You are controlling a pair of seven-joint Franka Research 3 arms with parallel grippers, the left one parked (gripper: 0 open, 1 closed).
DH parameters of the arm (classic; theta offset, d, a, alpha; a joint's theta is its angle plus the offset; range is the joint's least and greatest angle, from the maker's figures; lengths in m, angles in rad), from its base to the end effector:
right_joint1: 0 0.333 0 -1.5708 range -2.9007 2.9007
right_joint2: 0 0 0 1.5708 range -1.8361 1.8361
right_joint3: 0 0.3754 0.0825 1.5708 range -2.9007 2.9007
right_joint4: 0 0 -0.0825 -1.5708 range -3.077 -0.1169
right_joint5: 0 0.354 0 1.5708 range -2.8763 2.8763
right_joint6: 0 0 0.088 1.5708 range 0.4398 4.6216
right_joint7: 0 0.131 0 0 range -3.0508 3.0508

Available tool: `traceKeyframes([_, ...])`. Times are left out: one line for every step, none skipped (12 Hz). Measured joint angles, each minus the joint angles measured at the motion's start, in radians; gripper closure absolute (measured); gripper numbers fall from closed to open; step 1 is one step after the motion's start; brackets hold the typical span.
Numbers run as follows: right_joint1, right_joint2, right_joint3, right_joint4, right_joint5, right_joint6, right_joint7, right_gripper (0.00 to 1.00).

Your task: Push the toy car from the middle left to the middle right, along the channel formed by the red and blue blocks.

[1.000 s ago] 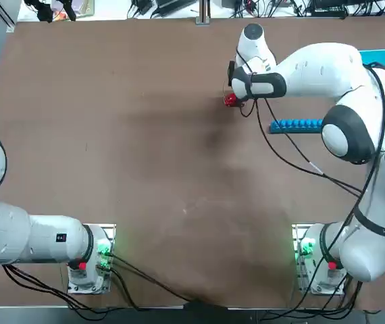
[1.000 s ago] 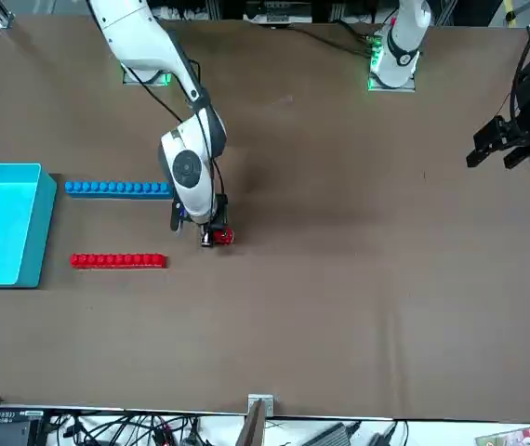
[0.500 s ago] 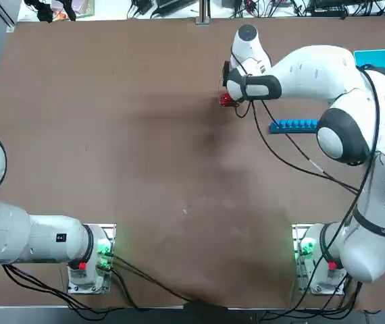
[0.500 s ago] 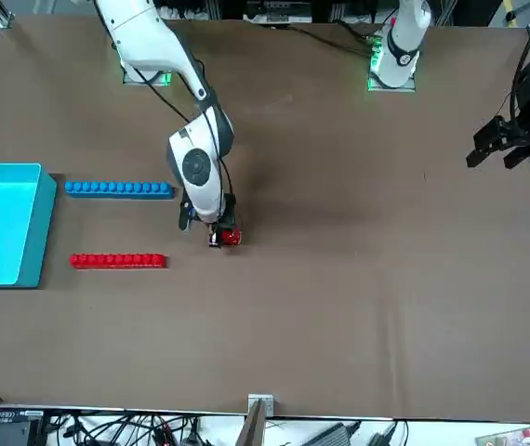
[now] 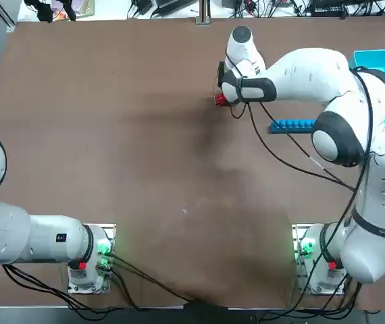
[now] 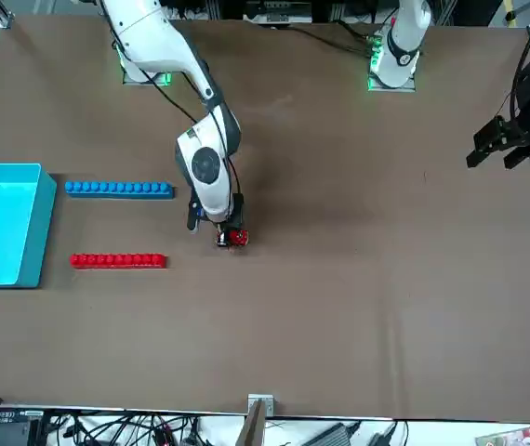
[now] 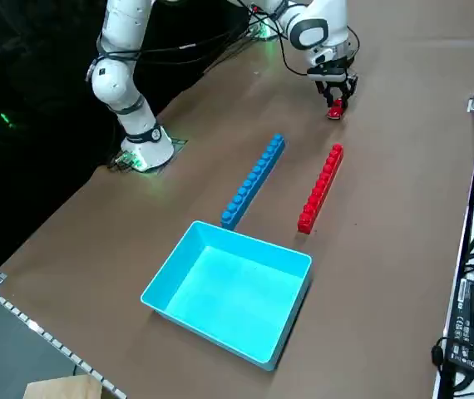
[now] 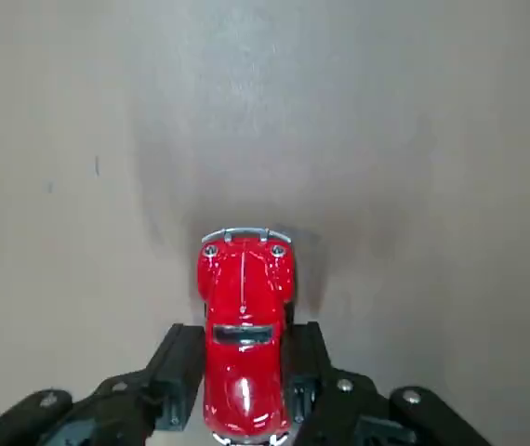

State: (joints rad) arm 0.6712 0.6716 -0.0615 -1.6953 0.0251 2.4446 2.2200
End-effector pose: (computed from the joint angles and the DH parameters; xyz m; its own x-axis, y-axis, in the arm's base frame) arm 0.5721 0.4080 0.2572 -0.0421 -0.9986 -0.0313 -0.9962 0.0443 -0.0755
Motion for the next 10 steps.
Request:
traceKeyframes([0.005,0.007,0.000,0.011,0.007,0.001,0.002,0.50])
traceKeyframes([0.011,0.015,0.000,0.023,0.011,0.001,0.003,0.49])
traceKeyframes([0.016,0.021,0.000,0.033,0.012,0.001,0.005,0.49])
traceKeyframes([0.020,0.029,0.000,0.039,0.012,0.001,0.009,0.44])
traceKeyframes([0.022,0.041,0.000,0.044,0.012,0.003,0.010,0.34])
traceKeyframes([0.024,0.055,0.000,0.050,0.012,0.006,0.011,0.23])
traceKeyframes([0.025,0.067,0.000,0.059,0.012,0.005,0.012,0.11])
traceKeyframes([0.025,0.075,0.000,0.074,0.012,-0.005,0.012,0.01])
traceKeyframes([0.025,0.078,0.000,0.095,0.012,-0.031,0.012,0.01])
traceKeyframes([0.025,0.078,-0.001,0.127,0.012,-0.072,0.013,0.00])
